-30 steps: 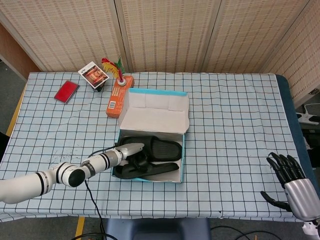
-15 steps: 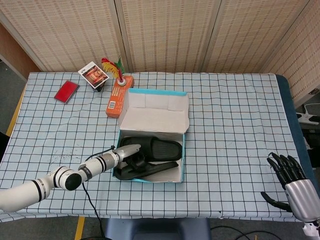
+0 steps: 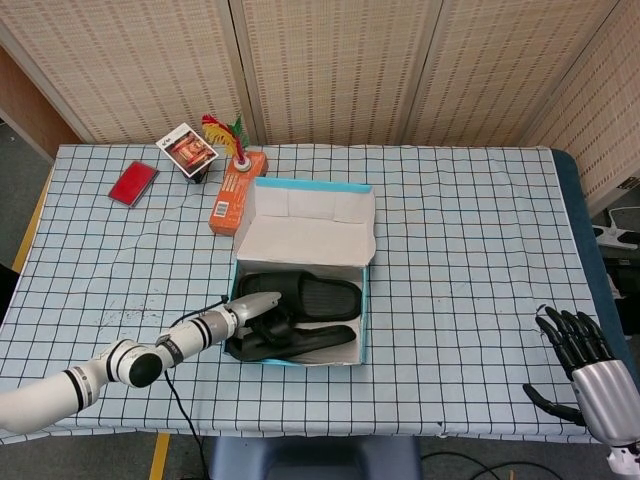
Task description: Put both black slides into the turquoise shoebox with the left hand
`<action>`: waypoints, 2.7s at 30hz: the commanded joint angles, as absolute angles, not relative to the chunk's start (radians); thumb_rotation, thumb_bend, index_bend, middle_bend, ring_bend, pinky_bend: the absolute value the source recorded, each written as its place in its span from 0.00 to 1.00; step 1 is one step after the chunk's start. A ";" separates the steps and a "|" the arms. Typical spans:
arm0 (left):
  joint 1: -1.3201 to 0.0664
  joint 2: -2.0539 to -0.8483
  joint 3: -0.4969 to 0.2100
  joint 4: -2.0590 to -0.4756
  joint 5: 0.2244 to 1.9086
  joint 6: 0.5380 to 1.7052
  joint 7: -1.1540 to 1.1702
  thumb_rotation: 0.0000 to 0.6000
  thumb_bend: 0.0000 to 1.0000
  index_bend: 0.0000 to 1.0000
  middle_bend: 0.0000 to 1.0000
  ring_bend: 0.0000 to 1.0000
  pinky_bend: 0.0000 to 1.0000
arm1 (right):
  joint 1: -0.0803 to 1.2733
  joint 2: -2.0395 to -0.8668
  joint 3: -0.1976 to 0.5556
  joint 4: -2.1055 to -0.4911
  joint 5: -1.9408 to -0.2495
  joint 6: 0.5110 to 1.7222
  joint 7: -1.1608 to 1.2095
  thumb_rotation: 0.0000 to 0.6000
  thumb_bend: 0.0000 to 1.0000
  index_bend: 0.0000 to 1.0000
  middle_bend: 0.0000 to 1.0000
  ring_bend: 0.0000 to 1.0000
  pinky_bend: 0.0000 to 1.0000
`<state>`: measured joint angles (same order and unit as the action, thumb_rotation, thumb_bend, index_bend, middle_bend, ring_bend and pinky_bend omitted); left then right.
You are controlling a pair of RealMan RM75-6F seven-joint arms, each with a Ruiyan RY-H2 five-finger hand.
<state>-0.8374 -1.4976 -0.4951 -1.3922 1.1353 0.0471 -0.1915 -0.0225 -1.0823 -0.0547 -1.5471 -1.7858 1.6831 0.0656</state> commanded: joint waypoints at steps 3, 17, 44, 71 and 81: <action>-0.800 -1.482 -0.500 -1.442 1.206 0.133 -0.173 1.00 0.58 0.28 0.25 0.13 0.16 | -0.020 -1.085 -0.056 -1.548 -1.788 1.676 0.061 0.80 0.16 0.00 0.00 0.00 0.00; -0.758 -1.385 -0.463 -1.577 1.337 0.305 -0.261 1.00 0.43 0.00 0.00 0.00 0.01 | -0.019 -1.089 -0.059 -1.550 -1.793 1.672 0.052 0.79 0.16 0.00 0.00 0.00 0.00; -0.565 -1.105 -0.124 -1.847 1.748 0.818 -0.325 1.00 0.58 0.00 0.02 0.05 0.02 | -0.009 -1.094 -0.073 -1.552 -1.813 1.651 0.039 0.79 0.16 0.00 0.00 0.00 0.00; -0.557 -1.147 0.034 -1.805 1.745 0.936 -0.140 1.00 0.58 0.00 0.08 0.12 0.07 | -0.008 -1.091 -0.085 -1.559 -1.829 1.650 0.030 0.80 0.16 0.00 0.00 0.00 0.00; -0.589 -1.184 0.056 -1.761 1.707 0.902 -0.162 1.00 0.58 0.00 0.08 0.12 0.07 | -0.008 -1.091 -0.083 -1.558 -1.826 1.653 0.032 0.80 0.16 0.00 0.00 0.00 0.00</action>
